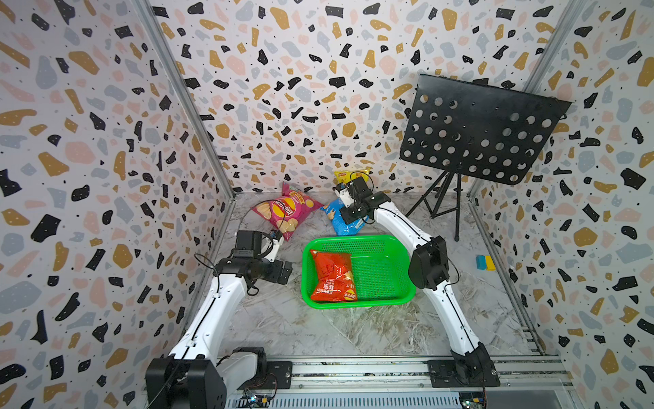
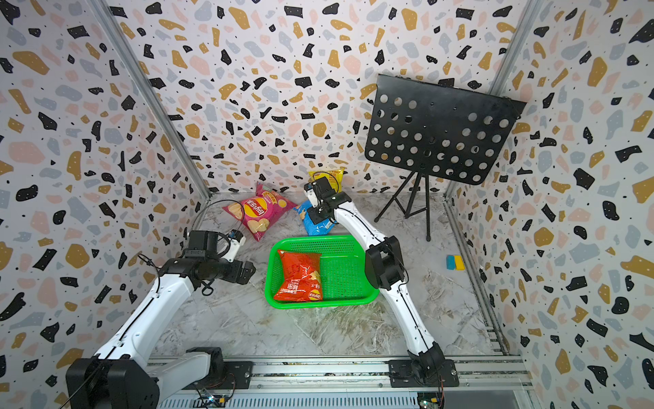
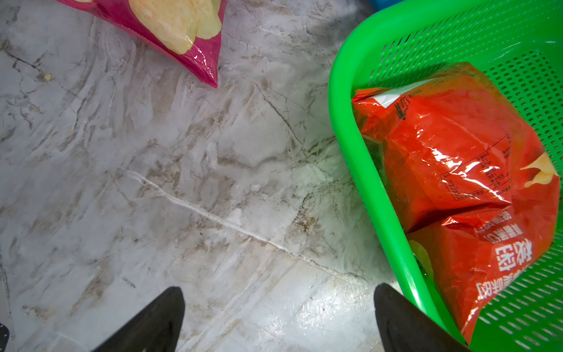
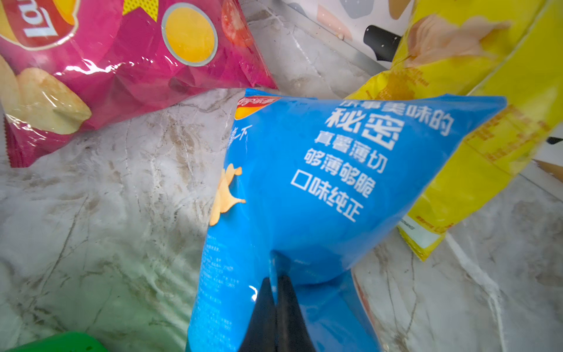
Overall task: Put the potato chips into the basket
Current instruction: Pick up the potato chip from the center of the board.
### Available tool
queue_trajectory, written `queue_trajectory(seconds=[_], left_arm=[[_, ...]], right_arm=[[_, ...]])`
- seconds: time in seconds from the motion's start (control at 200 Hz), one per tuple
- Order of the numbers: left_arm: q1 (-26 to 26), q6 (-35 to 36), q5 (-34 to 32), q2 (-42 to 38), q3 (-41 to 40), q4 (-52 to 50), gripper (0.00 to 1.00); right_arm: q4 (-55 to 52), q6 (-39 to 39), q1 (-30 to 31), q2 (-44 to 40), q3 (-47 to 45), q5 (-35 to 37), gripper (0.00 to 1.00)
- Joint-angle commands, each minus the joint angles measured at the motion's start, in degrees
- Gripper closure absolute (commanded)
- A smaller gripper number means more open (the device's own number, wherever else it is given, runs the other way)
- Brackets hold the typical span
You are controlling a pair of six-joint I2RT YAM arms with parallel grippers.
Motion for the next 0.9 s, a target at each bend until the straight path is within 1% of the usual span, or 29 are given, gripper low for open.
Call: queue_trajectory(seconds=[0.0,0.205,0.34,0.446,0.551,0.731,0.896], left_arm=[[0.34,0.06,0.60,0.12,-0.59,1.22,0.00],[0.32,-0.01,-0.10,-0.29,-0.63,1.22,0.00],[0.32,-0.01,-0.37,-0.60,-0.80,1.36,0.00],[0.40,-0.01,-0.54,-0.56,-0.79,1.52,0.00],[0.40,-0.10,-0.65,-0.79,-0.59,1.21,0.00],[0.39,-0.03,-0.79,-1.65,-0.86,1.43,0.00],[0.49,-0.10,-0.36,-1.76,-0.81,1.44,0.00]], right_arm=[[-0.94,0.99,-0.14,-7.99,0.77,0.74,1.00],[-1.52,3.22,-0.21,-12.30,0.76,-0.01,1.00],[-3.60,5.86,-0.17,-15.72,0.72,0.76,1.00],[-5.10,8.68,-0.17,-19.68,-1.54,1.21,1.00],[-3.62,12.43,-0.09,-27.24,-9.83,1.88,1.00],[6.32,19.09,0.92,-44.61,-33.97,2.85,1.00],[8.58,25.34,3.16,-57.01,-49.65,2.08,1.00]])
